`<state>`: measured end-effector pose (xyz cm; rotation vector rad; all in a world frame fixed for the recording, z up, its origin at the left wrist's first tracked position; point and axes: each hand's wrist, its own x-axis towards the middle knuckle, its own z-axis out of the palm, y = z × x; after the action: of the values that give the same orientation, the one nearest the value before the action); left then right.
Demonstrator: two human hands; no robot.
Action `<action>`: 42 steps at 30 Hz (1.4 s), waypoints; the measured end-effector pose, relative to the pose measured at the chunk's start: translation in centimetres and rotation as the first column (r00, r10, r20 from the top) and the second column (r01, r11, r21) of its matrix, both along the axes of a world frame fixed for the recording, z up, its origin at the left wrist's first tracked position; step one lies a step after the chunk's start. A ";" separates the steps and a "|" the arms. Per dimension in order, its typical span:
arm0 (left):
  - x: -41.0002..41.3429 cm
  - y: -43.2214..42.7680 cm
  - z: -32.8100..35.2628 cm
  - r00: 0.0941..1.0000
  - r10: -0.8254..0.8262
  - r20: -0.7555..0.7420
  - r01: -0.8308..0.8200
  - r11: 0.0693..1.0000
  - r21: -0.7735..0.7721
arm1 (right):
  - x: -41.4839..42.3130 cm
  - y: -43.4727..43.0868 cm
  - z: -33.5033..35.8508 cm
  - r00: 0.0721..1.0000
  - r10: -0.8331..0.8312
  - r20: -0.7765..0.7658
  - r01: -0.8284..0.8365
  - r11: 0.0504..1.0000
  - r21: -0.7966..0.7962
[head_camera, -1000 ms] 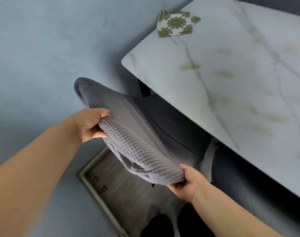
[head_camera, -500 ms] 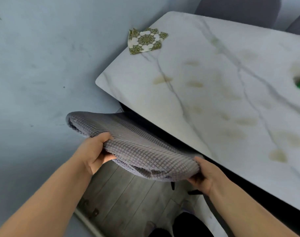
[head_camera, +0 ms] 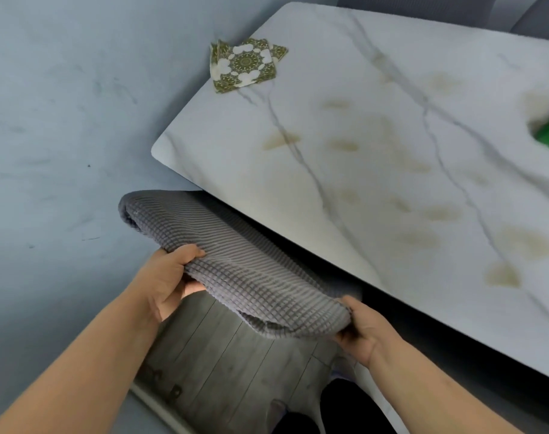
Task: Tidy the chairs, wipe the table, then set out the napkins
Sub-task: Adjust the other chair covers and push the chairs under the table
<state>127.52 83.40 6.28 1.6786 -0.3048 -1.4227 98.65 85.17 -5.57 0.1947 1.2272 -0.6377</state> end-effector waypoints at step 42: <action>-21.3 6.7 2.3 0.064 -0.543 0.837 0.906 0.384 0.180 | -20.8 15.1 11.6 0.354 0.228 -0.907 -0.780 0.608 -0.151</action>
<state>106.23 90.12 8.54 1.7128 -2.2252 -0.8983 77.84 100.25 6.04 -1.1890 1.8083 -0.4533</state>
